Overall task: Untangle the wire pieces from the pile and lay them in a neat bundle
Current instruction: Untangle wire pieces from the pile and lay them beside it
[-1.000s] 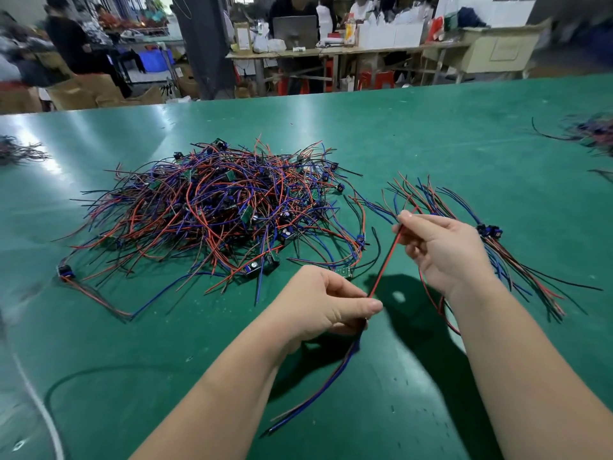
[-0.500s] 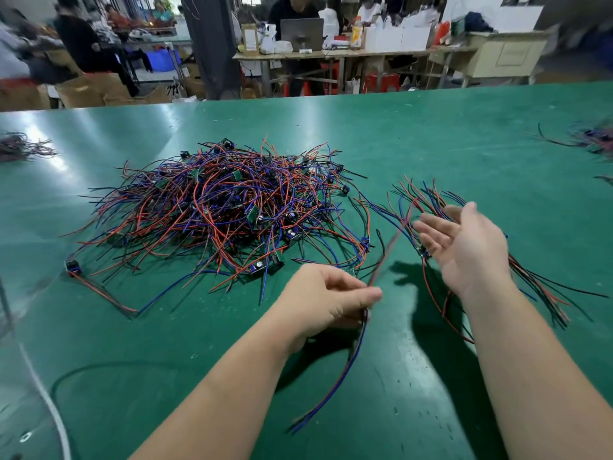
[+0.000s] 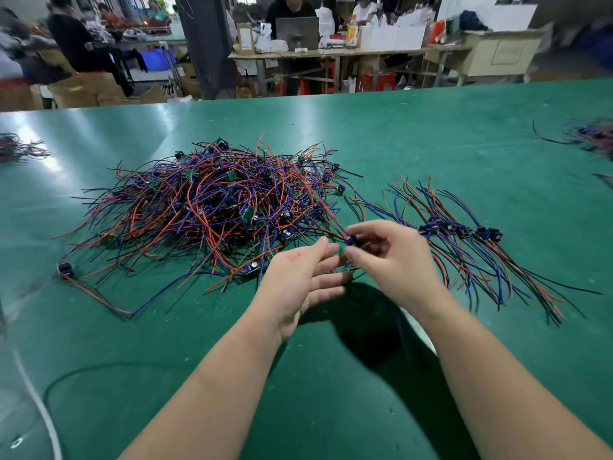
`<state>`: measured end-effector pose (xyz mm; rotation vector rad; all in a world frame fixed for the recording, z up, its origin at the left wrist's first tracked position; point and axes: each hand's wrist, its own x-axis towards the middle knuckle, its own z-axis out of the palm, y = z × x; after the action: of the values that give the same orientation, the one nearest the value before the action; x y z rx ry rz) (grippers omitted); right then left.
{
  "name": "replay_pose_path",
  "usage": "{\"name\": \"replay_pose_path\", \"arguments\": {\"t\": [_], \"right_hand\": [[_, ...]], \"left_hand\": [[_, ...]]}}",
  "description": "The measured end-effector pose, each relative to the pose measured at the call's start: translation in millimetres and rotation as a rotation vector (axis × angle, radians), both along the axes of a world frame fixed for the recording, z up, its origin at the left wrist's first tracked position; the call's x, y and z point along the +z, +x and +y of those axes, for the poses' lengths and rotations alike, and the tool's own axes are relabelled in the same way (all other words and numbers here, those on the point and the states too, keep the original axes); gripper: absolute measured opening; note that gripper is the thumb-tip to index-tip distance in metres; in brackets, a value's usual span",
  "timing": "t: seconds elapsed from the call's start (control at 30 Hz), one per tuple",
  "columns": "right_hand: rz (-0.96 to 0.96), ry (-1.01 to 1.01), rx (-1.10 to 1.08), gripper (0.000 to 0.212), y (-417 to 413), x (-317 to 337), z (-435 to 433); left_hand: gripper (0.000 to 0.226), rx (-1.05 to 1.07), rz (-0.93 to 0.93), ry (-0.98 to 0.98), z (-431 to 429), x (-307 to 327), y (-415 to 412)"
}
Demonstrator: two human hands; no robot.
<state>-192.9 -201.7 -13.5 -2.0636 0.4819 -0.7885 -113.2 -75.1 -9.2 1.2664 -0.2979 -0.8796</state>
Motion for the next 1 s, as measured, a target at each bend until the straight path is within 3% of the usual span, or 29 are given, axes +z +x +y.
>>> {"name": "replay_pose_path", "arguments": {"t": [0.1, 0.2, 0.33, 0.4, 0.47, 0.57, 0.67, 0.8, 1.0], "right_hand": [[0.010, -0.043, -0.298, 0.018, -4, -1, -18], [0.194, -0.137, -0.441, 0.014, -11, -5, -38], [0.511, -0.195, -0.475, 0.011, -17, -10, -48], [0.532, -0.230, -0.504, 0.007, -18, -7, -49], [0.536, -0.277, -0.511, 0.009, -19, -4, -51], [0.540, -0.284, -0.497, 0.015, -20, -2, -50], [0.499, -0.326, -0.456, 0.018, -18, -1, -42], [0.355, -0.312, -0.411, 0.022, -12, 1, -29], [0.299, -0.266, -0.364, 0.020, -8, 1, -24]], "left_hand": [[0.018, 0.049, -0.067, 0.066, -1, 0, -2], [0.012, 0.112, -0.205, 0.128, -2, -3, -4], [0.016, 0.149, -0.849, 0.256, 1, -13, -2], [0.021, 0.073, -1.122, 0.266, 3, -16, -2], [0.025, -0.054, -1.271, 0.316, 3, -21, -4], [0.032, -0.215, -1.384, 0.490, 2, -30, -6], [0.036, -0.250, -1.462, 0.603, 1, -35, -3], [0.029, -0.016, -1.404, 0.419, 2, -25, 2], [0.026, 0.464, -1.306, 0.035, 10, -6, 7]]}}
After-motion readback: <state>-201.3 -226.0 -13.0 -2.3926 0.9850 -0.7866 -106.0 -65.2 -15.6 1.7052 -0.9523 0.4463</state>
